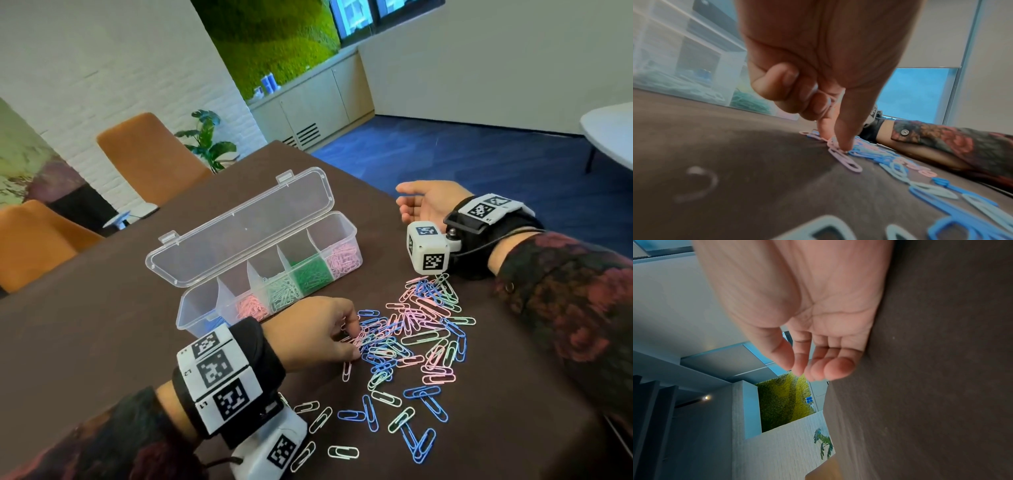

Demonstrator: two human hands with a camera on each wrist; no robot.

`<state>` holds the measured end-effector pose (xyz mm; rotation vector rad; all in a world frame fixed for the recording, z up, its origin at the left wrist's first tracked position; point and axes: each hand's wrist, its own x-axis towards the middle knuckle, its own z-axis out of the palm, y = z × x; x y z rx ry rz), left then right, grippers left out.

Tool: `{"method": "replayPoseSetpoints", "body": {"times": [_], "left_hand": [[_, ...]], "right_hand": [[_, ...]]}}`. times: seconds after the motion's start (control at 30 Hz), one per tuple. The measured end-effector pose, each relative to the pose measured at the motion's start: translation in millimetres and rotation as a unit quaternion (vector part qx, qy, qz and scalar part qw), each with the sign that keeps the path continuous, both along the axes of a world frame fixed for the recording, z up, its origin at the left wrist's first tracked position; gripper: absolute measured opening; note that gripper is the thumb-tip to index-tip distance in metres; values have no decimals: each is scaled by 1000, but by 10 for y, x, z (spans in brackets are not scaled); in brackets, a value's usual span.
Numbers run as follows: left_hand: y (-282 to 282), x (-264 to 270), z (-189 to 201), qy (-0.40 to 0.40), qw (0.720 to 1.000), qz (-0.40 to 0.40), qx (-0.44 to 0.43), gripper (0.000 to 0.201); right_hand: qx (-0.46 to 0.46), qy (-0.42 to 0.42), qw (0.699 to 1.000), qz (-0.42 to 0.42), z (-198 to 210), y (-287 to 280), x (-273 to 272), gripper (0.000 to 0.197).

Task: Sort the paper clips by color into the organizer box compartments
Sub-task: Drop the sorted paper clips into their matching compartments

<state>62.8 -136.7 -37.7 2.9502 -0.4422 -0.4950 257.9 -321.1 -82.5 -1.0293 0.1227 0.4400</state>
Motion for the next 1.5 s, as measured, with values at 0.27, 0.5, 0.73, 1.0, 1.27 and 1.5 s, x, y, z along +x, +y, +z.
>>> {"method": "replayPoseSetpoints", "body": {"times": [0.27,0.5,0.73,1.0,1.27,1.5], "left_hand": [[-99,-9,65,-4,999,5,-44,15],[-660,-115,145,0,990,-130,-48,14],[-781,-68,37,21,988,-150,12,12],[-788,-158,4,-26,989,-99,103,24],[-762,-176,-45,5,994,-102,27,11],[-494,-91,-13,205,935,24,-287,14]], "right_hand": [[-5,3,1000,5,18,11,-6,17],[3,4,1000,-14,30,19,-40,15],[13,12,1000,-10,30,24,-36,15],[16,16,1000,-13,43,26,-56,15],[17,21,1000,-15,55,19,-63,13],[21,27,999,-19,59,18,-74,15]]}}
